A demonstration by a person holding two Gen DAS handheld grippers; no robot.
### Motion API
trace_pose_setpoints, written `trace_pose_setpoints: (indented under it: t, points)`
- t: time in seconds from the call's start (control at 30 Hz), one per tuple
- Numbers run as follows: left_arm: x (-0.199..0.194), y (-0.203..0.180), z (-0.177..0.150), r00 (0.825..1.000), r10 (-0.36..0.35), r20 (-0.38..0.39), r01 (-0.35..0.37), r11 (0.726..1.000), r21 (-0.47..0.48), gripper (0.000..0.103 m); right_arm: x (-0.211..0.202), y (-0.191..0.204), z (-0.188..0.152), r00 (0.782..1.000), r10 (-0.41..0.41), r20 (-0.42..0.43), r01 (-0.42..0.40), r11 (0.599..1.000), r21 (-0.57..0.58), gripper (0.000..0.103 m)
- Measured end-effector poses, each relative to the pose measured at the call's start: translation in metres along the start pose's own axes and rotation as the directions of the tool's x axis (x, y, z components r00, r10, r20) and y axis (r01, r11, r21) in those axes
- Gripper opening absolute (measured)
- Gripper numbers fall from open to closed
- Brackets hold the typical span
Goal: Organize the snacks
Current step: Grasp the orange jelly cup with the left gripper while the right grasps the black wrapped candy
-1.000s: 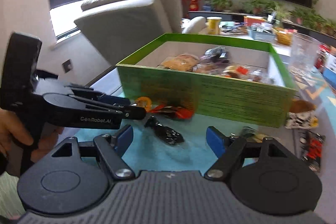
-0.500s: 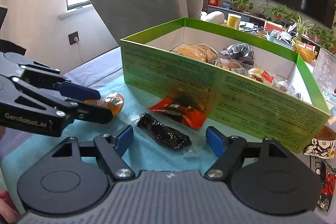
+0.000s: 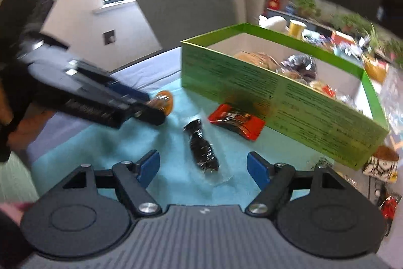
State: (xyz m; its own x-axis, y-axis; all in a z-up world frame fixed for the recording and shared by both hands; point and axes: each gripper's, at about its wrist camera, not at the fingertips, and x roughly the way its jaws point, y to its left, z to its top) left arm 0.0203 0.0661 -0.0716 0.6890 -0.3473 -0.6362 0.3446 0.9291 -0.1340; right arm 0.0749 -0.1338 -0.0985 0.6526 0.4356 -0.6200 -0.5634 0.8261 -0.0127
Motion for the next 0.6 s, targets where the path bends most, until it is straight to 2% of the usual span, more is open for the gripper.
trace_pose_setpoints:
  t: [0.07,0.13,0.17,0.4,0.47,0.5,0.6]
  points:
    - [-0.001,-0.001,0.002,1.000,0.001,-0.008,-0.001,1.000,0.007,0.038,0.004,0.002,0.002,1.000,-0.006,0.015,0.006,1.000,-0.004,0.051]
    - [-0.001,-0.003,0.002,1.000,0.008,-0.005,-0.008,1.000,0.018,0.047,0.009,0.003,0.005,1.000,-0.004,0.013,0.005,1.000,-0.006,0.051]
    - [-0.001,-0.004,0.002,1.000,0.014,0.001,-0.014,0.999,0.028,0.049,0.011,0.003,0.006,1.000,-0.005,0.009,0.005,1.000,-0.006,0.051]
    - [0.012,-0.002,0.005,1.000,0.020,-0.008,-0.020,0.999,0.034,0.049,0.013,-0.004,0.007,0.999,-0.032,-0.005,0.032,0.999,0.034,0.050]
    - [0.013,-0.001,0.005,1.000,-0.002,0.002,0.001,1.000,0.028,0.048,0.012,-0.004,0.007,1.000,-0.024,-0.009,0.024,0.999,0.036,0.047]
    - [0.013,-0.001,0.005,1.000,-0.015,0.011,0.015,1.000,0.021,0.035,0.011,-0.003,0.008,1.000,-0.023,-0.013,0.023,0.999,0.028,0.046]
    - [0.009,-0.002,0.003,0.999,-0.008,0.034,0.007,1.000,0.013,0.035,0.006,0.000,0.006,1.000,-0.008,-0.010,0.008,1.000,0.008,0.041]
